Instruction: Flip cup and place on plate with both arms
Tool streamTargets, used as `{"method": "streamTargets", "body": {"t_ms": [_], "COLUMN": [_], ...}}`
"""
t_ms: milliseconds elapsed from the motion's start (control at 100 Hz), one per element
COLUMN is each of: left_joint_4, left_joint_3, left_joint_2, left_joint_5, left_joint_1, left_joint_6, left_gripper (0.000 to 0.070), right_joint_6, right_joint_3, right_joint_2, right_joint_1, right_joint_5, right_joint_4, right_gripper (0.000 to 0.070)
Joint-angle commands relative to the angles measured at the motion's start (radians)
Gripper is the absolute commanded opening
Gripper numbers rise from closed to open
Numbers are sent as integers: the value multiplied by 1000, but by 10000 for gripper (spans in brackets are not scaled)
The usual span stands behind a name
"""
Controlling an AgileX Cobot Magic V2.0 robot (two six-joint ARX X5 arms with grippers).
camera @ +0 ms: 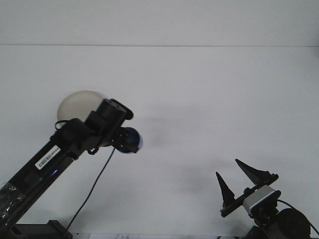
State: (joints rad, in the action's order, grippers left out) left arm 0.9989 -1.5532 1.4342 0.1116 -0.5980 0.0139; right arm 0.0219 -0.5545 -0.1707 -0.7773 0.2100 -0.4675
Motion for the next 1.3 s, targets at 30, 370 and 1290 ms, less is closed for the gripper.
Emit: {"method": "streamTargets", "body": {"t_ms": [30,370,1290], "left_joint_4": [-10,-168,-154], "left_joint_3": [-15,-87,-211], "left_joint_2": [20,200,523], "left_joint_5": [8,-8,-7], "left_joint_1": [152,543,638], "left_joint_6": [14,21,21], "left_gripper": [4,6,6], "right_joint_6": [5,5,5], "right_joint_3": [-7,-7,-7], "right_joint_2": [1,1,1], "right_joint_1": [-9,-9,-9], "right_joint_5": [1,1,1], "right_joint_4": [10,10,10], "right_gripper": [477,477,477]}}
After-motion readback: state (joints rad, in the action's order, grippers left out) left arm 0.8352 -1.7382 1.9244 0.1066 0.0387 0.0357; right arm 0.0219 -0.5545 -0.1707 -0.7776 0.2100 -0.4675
